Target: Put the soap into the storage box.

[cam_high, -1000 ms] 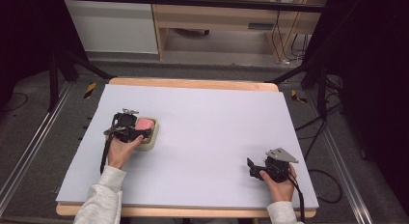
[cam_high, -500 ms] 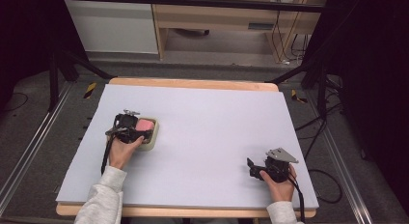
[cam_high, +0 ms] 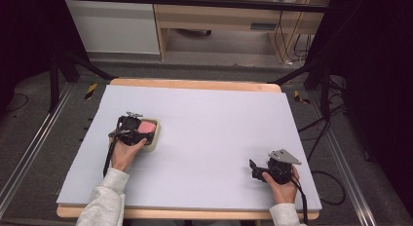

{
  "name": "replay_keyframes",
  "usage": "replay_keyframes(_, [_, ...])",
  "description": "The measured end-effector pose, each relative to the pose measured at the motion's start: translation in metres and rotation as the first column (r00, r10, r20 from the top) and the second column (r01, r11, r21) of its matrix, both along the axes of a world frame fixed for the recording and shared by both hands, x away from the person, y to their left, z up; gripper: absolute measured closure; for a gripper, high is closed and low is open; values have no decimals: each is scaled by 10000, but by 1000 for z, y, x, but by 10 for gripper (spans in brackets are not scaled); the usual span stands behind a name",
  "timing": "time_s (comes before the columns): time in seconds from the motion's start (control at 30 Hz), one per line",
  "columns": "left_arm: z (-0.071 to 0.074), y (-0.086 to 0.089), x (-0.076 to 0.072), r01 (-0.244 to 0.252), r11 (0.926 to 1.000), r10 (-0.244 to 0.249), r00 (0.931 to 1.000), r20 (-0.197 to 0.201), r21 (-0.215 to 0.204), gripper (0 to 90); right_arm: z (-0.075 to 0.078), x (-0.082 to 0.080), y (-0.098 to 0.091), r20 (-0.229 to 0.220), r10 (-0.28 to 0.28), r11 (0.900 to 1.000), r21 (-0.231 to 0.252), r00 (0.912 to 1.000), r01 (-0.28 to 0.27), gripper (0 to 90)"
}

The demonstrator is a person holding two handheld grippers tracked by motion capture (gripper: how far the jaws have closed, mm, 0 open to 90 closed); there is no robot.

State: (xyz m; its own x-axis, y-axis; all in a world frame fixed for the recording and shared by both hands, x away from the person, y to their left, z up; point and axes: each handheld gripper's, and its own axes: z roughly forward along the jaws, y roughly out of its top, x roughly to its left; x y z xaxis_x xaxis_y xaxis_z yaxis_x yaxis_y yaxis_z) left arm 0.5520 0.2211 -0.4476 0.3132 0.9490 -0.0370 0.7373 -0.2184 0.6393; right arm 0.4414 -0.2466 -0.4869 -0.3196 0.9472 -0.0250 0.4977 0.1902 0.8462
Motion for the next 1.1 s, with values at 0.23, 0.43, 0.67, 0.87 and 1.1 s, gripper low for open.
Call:
replay_keyframes(0.23, [0, 0, 0, 2, 10000, -2, 10000, 10, -14, 371, 0, 0, 0, 14, -5, 10000, -26, 10000, 5, 70])
replay_keyframes(0.43, [0, -1, -1, 9, 10000, -9, 10000, 42, 65, 364, 0, 0, 0, -17, -8, 10000, 18, 10000, 8, 70])
replay_keyframes(0.67, [10, 0, -6, 73, 9999, -67, 9987, 505, -110, 335, 0, 0, 0, 11, 4, 10000, -15, 10000, -4, 69])
replay_keyframes(0.87, [19, 2, -12, 168, 9994, -143, 9969, 777, -311, 330, 0, -1, 0, 39, 2, 10000, -31, 10000, -2, 69])
replay_keyframes(1.1, [25, 2, -19, 340, 9984, -289, 9938, 1073, -460, 298, 0, -1, 0, 60, -18, 10000, -17, 10000, 18, 69])
